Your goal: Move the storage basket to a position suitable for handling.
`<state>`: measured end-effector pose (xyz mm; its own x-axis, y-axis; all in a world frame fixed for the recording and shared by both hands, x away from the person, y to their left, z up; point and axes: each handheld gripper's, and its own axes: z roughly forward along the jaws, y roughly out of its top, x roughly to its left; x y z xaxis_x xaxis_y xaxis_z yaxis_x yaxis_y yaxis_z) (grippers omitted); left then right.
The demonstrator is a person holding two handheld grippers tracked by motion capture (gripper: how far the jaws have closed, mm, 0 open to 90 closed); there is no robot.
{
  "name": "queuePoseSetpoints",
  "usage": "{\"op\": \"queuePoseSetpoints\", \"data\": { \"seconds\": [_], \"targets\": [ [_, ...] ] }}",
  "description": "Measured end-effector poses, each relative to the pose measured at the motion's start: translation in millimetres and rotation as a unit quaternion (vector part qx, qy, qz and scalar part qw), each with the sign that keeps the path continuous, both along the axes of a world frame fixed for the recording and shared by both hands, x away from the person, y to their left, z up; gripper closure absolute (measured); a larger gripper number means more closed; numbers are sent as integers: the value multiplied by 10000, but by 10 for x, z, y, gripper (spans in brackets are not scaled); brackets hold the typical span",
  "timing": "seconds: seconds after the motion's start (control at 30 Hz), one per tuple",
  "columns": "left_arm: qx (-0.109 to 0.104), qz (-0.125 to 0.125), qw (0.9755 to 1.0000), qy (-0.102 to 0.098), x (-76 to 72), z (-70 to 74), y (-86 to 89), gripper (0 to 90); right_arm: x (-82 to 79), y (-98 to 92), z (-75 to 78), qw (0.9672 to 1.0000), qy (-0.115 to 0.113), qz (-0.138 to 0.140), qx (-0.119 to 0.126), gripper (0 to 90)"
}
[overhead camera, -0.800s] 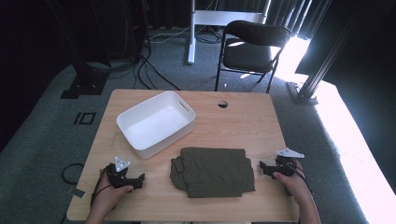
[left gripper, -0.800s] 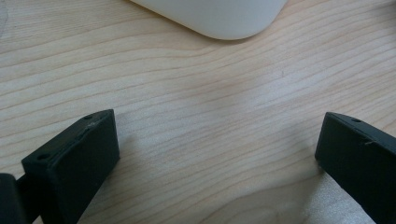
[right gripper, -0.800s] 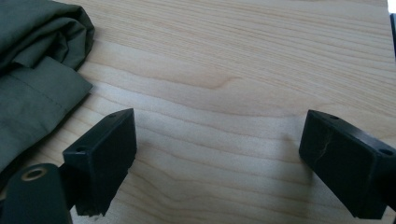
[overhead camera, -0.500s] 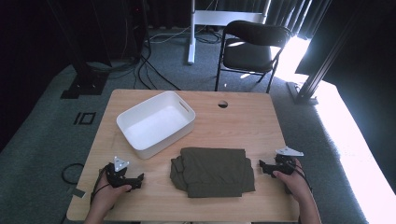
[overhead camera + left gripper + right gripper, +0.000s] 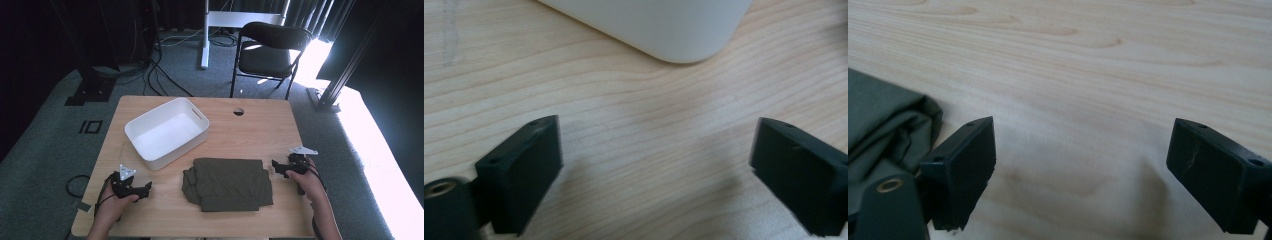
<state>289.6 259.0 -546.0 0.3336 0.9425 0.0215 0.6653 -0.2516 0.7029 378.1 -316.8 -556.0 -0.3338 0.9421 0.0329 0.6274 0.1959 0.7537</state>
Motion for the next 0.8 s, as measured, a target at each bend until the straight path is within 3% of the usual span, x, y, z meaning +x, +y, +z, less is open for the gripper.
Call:
{"op": "queuePoseSetpoints", "data": {
  "seconds": [0.17, 0.5, 0.53, 0.8],
  "targets": [
    [-11, 6, 10000, -18, 18, 22, -4, 88, 83, 50, 51, 10000, -42, 50, -38, 123],
    [-81, 8, 9998, -170, 40, 122, -12, 88, 235, 256, 270, 9990, -278, 325, 149, 123],
    [-44, 18, 9996, -267, 36, 159, -25, 88, 251, 286, 296, 9988, -294, 358, 164, 123],
    [-17, -4, 9989, -470, 70, 307, -37, 88, 351, 509, 480, 9969, -468, 568, 279, 123]
  ]
}}
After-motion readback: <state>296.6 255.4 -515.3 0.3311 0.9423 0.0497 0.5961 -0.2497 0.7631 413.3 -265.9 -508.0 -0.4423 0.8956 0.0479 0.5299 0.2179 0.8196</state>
